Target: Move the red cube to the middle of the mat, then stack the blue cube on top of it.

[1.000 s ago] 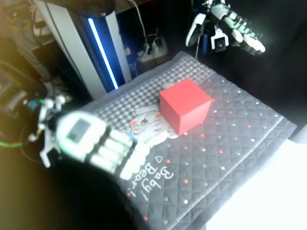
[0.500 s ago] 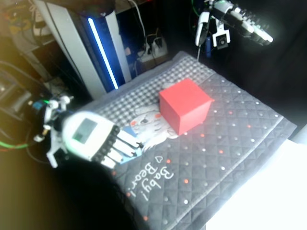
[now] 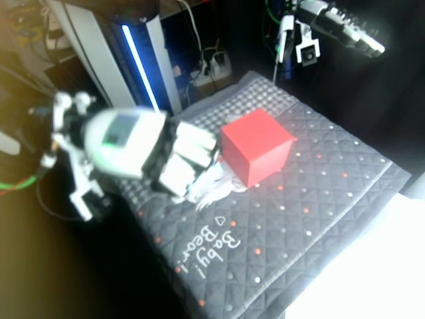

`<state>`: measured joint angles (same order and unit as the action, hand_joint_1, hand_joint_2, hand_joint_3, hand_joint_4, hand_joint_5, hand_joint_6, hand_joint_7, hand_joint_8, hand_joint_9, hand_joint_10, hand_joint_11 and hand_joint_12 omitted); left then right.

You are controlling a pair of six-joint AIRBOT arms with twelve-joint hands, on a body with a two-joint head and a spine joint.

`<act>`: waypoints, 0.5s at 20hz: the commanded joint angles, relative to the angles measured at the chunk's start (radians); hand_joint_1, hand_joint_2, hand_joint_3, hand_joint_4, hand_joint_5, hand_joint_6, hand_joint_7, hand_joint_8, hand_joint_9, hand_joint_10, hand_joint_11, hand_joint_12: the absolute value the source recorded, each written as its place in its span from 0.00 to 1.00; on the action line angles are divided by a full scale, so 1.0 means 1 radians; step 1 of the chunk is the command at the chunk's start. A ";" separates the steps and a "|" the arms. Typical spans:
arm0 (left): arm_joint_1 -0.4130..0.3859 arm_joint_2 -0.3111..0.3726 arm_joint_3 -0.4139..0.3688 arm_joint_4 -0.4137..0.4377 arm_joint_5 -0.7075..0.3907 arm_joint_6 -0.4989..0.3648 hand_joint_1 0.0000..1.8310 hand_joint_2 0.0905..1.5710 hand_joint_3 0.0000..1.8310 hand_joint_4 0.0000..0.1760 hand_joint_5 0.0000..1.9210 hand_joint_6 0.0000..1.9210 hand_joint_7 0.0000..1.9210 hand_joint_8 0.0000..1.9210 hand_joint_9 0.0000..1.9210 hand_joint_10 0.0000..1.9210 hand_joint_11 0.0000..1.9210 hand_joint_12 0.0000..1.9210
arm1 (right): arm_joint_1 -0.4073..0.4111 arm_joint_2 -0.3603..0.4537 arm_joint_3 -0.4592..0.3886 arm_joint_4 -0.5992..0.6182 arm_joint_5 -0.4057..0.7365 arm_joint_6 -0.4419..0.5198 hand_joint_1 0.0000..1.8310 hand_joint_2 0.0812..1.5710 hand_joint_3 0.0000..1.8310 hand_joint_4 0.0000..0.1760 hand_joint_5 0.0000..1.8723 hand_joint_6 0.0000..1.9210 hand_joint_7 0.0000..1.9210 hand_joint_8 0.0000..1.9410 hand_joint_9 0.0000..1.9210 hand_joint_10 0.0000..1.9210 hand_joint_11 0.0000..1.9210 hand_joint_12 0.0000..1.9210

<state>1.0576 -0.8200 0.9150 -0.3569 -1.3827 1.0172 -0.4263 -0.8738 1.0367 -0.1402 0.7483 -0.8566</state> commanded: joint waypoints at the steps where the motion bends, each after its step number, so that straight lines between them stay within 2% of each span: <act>1: -0.004 0.000 0.006 0.006 -0.135 -0.005 0.33 0.67 0.00 0.00 0.07 0.01 0.00 0.00 0.00 0.00 0.00 0.00 | 0.025 -0.006 -0.001 -0.019 0.120 0.006 0.71 0.56 0.52 0.00 0.04 0.04 0.34 1.00 0.58 1.00 0.63 1.00; 2: -0.001 0.000 0.006 0.006 -0.135 -0.005 0.32 0.67 0.00 0.00 0.07 0.01 0.00 0.00 0.00 0.00 0.00 0.00 | 0.049 -0.018 0.000 -0.043 0.120 0.006 0.61 0.76 0.26 0.00 0.17 0.79 0.26 1.00 0.58 1.00 0.61 1.00; 3: 0.000 0.000 0.007 0.005 -0.135 -0.005 0.34 0.67 0.00 0.00 0.08 0.01 0.00 0.00 0.00 0.00 0.00 0.00 | 0.060 -0.024 -0.001 -0.053 0.121 0.006 0.69 0.62 0.44 0.00 0.03 0.60 0.32 1.00 0.57 1.00 0.59 1.00; 4: 0.001 0.000 0.008 0.004 -0.138 -0.005 0.37 0.67 0.00 0.01 0.08 0.01 0.00 0.00 0.00 0.00 0.00 0.00 | 0.074 -0.034 0.000 -0.064 0.121 0.006 0.71 0.55 0.52 0.00 0.01 0.32 0.35 0.99 0.55 1.00 0.54 1.00; 5: 0.001 -0.002 0.008 0.002 -0.142 -0.005 0.38 0.67 0.00 0.00 0.08 0.01 0.00 0.00 0.00 0.00 0.00 0.00 | 0.080 -0.049 0.001 -0.074 0.121 0.006 0.72 0.55 0.51 0.00 0.02 0.37 0.35 0.97 0.52 1.00 0.51 1.00; 6: 0.001 -0.003 0.009 0.001 -0.145 -0.005 0.37 0.67 0.00 0.07 0.07 0.01 0.00 0.00 0.00 0.00 0.00 0.00 | 0.082 -0.063 0.003 -0.085 0.121 0.011 0.72 0.54 0.53 0.00 0.06 0.50 0.35 0.99 0.52 1.00 0.51 1.00; 7: 0.001 -0.004 0.010 -0.001 -0.145 -0.005 0.36 0.67 0.00 0.11 0.07 0.01 0.00 0.00 0.00 0.00 0.00 0.00 | 0.084 -0.075 0.009 -0.096 0.121 0.024 0.62 0.71 0.31 0.00 0.21 0.85 0.29 0.97 0.54 1.00 0.46 1.00; 8: 0.005 -0.005 0.011 -0.005 -0.147 -0.005 0.36 0.68 0.00 0.10 0.07 0.01 0.00 0.00 0.00 0.00 0.00 0.00 | 0.085 -0.105 0.031 -0.118 0.121 0.073 0.69 0.61 0.43 0.00 0.04 0.70 0.33 0.96 0.52 1.00 0.48 1.00; 9: 0.010 -0.006 0.011 -0.010 -0.153 -0.005 0.35 0.67 0.00 0.16 0.07 0.00 0.00 0.00 0.00 0.00 0.00 0.00 | 0.085 -0.134 0.054 -0.134 0.121 0.121 0.71 0.57 0.49 0.00 0.01 0.76 0.34 0.98 0.53 1.00 0.51 1.00; 10: 0.013 -0.007 0.011 -0.014 -0.158 -0.005 0.34 0.67 0.00 0.25 0.07 0.00 0.00 0.00 0.00 0.00 0.00 0.00 | 0.084 -0.171 0.080 -0.140 0.119 0.148 0.71 0.58 0.47 0.00 0.04 0.48 0.34 0.96 0.50 1.00 0.51 1.00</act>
<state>1.0775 -0.8257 0.9222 -0.3702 -1.4052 1.0172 -0.3599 -1.0458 1.1137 -0.2989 0.7464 -0.7170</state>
